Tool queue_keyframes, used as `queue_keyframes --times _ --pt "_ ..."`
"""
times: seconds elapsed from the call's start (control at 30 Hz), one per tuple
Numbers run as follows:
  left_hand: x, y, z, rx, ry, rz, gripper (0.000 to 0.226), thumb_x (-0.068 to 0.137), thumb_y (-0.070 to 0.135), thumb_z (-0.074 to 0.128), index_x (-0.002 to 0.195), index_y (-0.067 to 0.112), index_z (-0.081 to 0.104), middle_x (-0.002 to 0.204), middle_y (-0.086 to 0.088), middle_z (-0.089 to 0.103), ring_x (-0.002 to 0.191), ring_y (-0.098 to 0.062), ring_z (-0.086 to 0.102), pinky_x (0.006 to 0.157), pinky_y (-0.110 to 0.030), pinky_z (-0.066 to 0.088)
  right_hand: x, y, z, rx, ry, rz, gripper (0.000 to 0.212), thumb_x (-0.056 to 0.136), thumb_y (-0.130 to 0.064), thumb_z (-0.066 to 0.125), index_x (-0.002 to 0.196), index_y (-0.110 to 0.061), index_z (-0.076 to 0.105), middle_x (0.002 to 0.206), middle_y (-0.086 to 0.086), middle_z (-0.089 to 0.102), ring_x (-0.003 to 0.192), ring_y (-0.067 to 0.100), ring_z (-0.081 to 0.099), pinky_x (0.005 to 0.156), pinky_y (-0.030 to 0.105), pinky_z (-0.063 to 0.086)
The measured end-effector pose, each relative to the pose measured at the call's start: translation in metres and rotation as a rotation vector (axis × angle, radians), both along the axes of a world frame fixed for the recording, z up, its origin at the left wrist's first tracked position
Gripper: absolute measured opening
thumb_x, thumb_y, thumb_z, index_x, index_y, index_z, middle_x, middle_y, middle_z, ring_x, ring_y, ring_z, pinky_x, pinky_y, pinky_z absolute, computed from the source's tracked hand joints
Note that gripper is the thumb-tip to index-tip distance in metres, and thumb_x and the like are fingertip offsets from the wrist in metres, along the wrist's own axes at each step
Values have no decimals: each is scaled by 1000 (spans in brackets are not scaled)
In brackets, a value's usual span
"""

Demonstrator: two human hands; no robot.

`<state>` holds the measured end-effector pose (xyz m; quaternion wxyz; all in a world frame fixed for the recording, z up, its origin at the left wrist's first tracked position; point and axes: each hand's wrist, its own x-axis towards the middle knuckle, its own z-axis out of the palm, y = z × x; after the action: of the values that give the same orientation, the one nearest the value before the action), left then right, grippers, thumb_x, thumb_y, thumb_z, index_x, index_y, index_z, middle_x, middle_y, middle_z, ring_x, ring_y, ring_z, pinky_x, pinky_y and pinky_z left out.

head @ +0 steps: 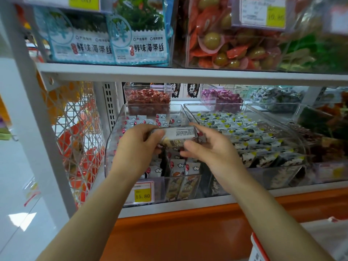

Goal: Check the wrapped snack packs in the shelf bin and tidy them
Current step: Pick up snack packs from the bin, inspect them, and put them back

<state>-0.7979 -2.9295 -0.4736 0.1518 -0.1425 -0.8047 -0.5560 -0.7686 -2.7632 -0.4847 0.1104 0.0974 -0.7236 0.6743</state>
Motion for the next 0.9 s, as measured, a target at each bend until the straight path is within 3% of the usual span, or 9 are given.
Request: queue_keyframes --times 0.13,0.2,0.27,0.3,0.37,0.47,0.6,0.77,0.9 --pt "-6 3 2 -76 34 72 21 94 30 50 79 23 62 80 -9 68 74 -27 66 64 -38 52 -12 -13 8 298 147 -184 45 91 -19 57 134 -10 48 123 4 60 69 6 69 66 21 56" --pt "-16 1 3 -154 46 139 28 96 35 44 105 16 62 92 -4 67 80 -25 62 63 -34 43 -29 -14 19 316 183 -239 38 88 -16 61 125 -9 54 107 2 64 63 4 67 60 17 54" --pt "-27 -5 2 -357 41 177 43 96 39 41 130 13 48 118 -4 58 100 -20 54 78 -31 41 -55 -15 32 349 200 -323 33 86 -15 64 117 -10 55 97 -5 60 75 14 68 69 28 58" --pt "-33 -7 0 -510 22 167 51 96 42 39 137 11 40 134 -7 50 117 -23 47 93 -34 39 -71 -16 38 369 202 -353 29 86 -15 65 112 -11 55 93 -7 56 82 20 67 74 34 57" --pt "-41 -9 -8 -839 -22 107 60 96 49 29 147 16 21 156 -5 19 143 -22 14 116 -44 14 -106 -21 47 451 217 -377 23 86 -15 66 104 -7 54 87 -5 53 88 23 63 77 37 55" --pt "-50 -9 -23 -1065 -59 16 63 96 54 14 150 23 5 158 1 -4 144 -15 -11 113 -47 -9 -155 -36 49 621 258 -379 25 85 -18 67 102 -2 57 92 7 59 83 18 56 67 25 47" --pt "-57 -13 -30 -1121 -109 -10 65 94 56 10 149 24 3 158 3 -6 143 -13 -12 112 -50 -12 -195 -49 42 909 271 -385 31 88 -14 60 116 -3 50 115 16 55 105 28 55 83 32 45" --pt "-57 -13 -30 -1126 -129 -12 64 95 55 9 149 22 1 158 2 -10 143 -13 -15 112 -49 -13 -216 -64 37 1214 223 -319 41 81 -20 70 114 -3 52 119 14 48 107 27 52 82 33 44" --pt "-55 -12 -27 -1116 -153 -17 64 96 54 10 150 20 2 157 1 -12 143 -14 -17 111 -49 -14 -227 -70 27 1222 138 -232 25 82 -14 68 103 -4 58 106 11 58 102 26 57 79 29 43"
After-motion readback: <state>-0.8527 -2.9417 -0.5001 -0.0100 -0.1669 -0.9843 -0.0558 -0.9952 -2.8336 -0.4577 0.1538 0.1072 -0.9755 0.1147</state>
